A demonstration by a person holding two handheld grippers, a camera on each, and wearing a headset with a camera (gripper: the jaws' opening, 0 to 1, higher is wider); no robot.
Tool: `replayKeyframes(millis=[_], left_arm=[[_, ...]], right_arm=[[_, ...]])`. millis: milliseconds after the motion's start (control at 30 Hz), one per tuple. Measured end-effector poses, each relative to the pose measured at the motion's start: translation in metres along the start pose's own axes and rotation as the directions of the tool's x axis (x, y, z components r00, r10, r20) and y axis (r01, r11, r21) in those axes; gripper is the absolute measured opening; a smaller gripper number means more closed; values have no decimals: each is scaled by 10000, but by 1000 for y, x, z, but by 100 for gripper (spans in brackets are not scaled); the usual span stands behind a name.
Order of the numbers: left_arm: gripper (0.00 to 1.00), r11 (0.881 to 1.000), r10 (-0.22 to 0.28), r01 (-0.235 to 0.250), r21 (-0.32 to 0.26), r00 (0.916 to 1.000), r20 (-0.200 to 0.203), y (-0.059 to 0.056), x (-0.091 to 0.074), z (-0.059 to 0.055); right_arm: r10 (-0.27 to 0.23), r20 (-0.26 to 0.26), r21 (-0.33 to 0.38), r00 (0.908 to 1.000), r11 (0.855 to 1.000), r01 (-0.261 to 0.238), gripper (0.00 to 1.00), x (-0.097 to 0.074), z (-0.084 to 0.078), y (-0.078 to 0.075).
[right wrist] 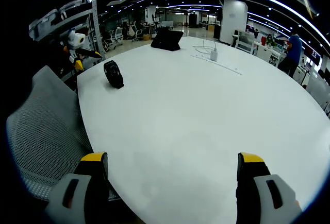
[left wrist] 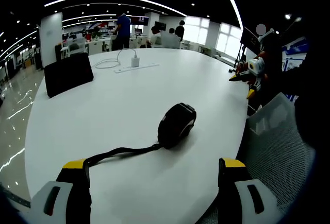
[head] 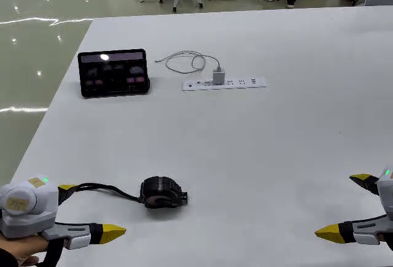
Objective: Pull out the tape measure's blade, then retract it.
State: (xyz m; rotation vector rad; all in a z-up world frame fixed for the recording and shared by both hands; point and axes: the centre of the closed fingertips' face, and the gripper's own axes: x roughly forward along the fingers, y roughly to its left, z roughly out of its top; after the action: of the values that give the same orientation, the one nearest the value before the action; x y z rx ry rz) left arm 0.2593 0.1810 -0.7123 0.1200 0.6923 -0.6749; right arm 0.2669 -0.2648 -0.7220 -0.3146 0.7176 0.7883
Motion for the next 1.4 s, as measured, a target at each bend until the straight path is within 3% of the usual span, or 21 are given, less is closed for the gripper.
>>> replayKeyframes(millis=[67,167,333,600,700,900,1033,1067,1200,1400], left_arm=[[100,9999,-146,146,-65,9999,-47,1,2,1],[100,9993,-378,377,-53,9991,-202,2,6,2],[100,9960,-650,684,568,9961,-595,4,10,10],[100,9720,-1419,1570,1747,9853,-955,-1,20,32],[100,9506,-1797,2052,2329,9756,-1264,-9,25,38],[98,8880,-2537,3056,3435,9488,-1881,-25,39,46],[98,8676,-2638,3334,3689,9375,-2269,-30,50,49],[98,8538,-2779,3519,3837,9312,-2358,-33,52,50],[98,8271,-2953,3887,4060,9151,-2746,-38,60,52],[98,7870,-2905,4254,4468,8944,-3400,-40,70,51]], right_arm=[[98,204,251,9997,9996,-103,100,1,6,1],[59,310,34,9995,10000,-60,100,4,13,0],[169,650,-27,9977,9999,-168,100,10,27,1],[449,648,-133,9969,9989,-442,100,19,35,6],[547,671,-233,9962,9983,-533,100,22,39,8],[778,713,-455,9944,9962,-747,100,30,48,15],[774,879,-805,9931,9943,-703,100,35,56,17],[816,946,-826,9922,9938,-738,100,35,59,18],[669,1233,-1183,9901,9916,-523,100,38,69,13],[860,1266,-1286,9882,9893,-696,100,44,79,11]])
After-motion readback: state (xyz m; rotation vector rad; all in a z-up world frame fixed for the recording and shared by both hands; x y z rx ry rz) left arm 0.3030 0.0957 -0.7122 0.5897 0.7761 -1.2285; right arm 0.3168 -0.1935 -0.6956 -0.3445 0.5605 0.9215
